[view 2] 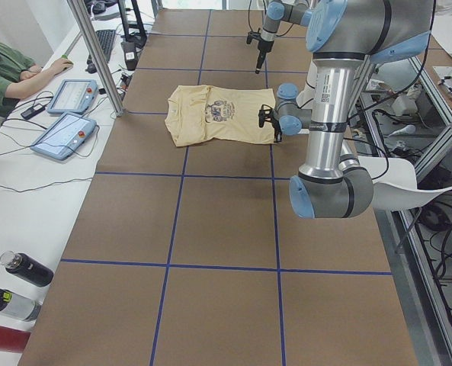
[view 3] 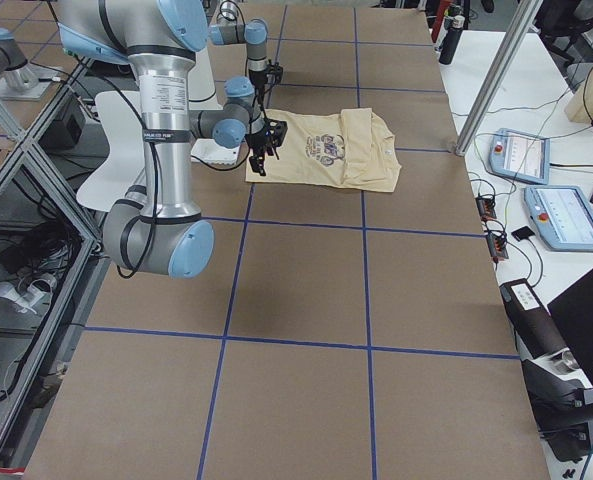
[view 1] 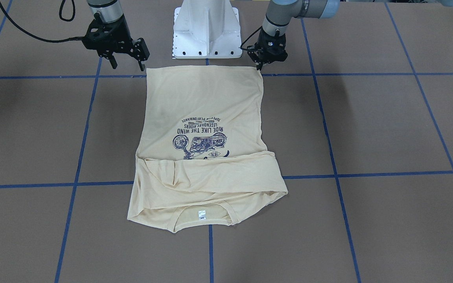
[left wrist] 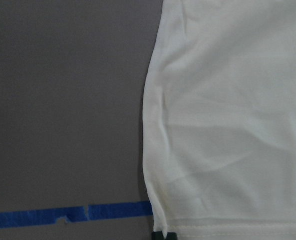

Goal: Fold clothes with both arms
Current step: 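Grasp the hem corners with both grippers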

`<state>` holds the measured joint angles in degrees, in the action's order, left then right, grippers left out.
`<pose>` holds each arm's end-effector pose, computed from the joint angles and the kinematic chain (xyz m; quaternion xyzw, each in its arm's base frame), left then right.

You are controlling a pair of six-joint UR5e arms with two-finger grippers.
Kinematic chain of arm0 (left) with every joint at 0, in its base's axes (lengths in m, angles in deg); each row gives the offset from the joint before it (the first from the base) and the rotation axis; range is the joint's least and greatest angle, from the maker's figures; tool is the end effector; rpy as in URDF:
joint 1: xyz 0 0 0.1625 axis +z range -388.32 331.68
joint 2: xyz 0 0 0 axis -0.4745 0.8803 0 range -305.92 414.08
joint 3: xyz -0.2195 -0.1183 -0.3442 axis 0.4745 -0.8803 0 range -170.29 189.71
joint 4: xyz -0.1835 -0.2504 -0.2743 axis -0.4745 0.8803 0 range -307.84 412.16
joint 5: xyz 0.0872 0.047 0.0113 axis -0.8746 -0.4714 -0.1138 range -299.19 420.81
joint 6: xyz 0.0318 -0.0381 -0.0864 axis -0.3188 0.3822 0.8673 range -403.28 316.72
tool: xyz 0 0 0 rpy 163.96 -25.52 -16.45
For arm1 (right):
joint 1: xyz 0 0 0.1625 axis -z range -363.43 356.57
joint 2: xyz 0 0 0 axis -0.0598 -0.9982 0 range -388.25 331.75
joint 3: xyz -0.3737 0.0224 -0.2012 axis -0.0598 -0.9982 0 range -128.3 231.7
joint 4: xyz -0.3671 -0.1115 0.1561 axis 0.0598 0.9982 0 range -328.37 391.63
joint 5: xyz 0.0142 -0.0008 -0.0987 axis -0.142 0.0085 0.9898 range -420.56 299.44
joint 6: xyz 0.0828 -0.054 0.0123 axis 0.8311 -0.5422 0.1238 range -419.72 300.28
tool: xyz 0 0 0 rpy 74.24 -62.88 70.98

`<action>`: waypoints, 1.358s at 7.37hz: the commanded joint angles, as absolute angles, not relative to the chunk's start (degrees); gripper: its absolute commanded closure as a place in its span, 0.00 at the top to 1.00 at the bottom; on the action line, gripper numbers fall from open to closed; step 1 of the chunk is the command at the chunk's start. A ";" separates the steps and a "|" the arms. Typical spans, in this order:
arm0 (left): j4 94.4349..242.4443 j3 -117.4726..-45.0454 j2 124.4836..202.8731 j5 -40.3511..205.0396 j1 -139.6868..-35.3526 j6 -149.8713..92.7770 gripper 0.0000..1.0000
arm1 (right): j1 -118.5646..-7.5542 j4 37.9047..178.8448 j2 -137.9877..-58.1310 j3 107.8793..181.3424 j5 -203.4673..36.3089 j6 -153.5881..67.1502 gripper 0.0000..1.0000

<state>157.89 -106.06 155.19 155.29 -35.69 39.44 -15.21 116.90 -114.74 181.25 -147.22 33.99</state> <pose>0.5146 -0.1931 0.3253 0.0217 0.4436 0.0167 0.8958 -0.4153 -0.2286 0.3119 0.0551 -0.4020 0.1349 0.9040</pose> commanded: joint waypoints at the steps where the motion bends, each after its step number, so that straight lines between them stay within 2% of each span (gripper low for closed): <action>1: 157.89 -106.39 155.42 155.38 -35.71 39.43 0.00 | -10.13 116.88 -114.65 179.16 -142.22 37.47 1.00; 2: 157.89 -106.39 155.42 155.47 -35.71 39.43 0.00 | -8.19 116.79 -114.56 177.75 -139.77 38.62 0.96; 4: 157.89 -106.48 155.42 155.56 -35.71 39.51 0.00 | -5.29 116.71 -114.12 175.64 -138.69 40.64 0.55; 5: 157.89 -106.57 155.42 155.56 -35.71 39.52 0.00 | -4.49 116.71 -114.03 175.46 -138.43 40.82 0.49; 10: 157.89 -107.36 155.42 156.00 -35.71 39.52 0.00 | -0.54 116.62 -114.03 174.76 -135.02 43.72 0.49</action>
<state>157.89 -107.13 155.42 155.99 -35.70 39.51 -1.86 116.62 -114.02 175.31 -136.64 42.87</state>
